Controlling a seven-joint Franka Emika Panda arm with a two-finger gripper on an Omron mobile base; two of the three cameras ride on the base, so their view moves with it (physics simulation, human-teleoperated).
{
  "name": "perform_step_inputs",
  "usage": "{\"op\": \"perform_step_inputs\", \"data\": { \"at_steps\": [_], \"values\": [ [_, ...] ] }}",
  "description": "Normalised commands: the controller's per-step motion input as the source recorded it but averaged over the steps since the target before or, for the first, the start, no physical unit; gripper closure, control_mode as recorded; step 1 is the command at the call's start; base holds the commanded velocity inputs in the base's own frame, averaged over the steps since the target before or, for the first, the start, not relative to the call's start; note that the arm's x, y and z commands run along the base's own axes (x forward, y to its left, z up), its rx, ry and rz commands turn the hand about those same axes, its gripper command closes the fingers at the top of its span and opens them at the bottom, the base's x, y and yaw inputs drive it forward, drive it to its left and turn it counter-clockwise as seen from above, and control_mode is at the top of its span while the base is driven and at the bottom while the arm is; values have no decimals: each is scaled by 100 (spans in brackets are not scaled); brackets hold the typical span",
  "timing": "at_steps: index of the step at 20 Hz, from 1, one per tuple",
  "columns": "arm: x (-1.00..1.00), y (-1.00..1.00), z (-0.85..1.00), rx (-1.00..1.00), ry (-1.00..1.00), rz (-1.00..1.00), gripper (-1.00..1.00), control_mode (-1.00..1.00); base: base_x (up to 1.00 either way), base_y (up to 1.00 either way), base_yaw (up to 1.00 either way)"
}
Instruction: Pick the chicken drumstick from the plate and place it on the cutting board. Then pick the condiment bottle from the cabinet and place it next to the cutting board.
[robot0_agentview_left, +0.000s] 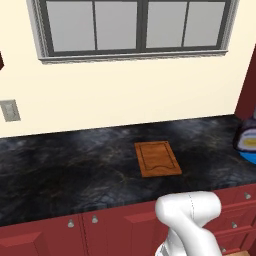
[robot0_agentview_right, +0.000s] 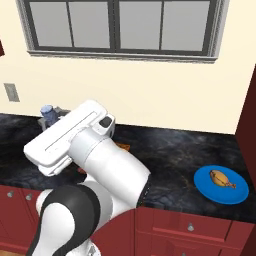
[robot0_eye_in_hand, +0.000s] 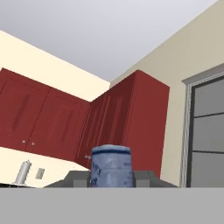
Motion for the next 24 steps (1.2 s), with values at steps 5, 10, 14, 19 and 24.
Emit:
{"op": "perform_step_inputs", "data": {
  "at_steps": [5,10,14,19,24],
  "values": [
    [44,0,-21,0,-5,-5,100,-100,0,0,0],
    [49,0,-33,1,-7,0,100,-100,0,0,0],
    [36,-1,-39,0,-11,0,100,-100,0,0,0],
    [30,-5,-35,0,-11,1,100,-100,0,0,0],
    [19,-7,-26,0,-6,1,100,-100,0,0,0]
  ]
}}
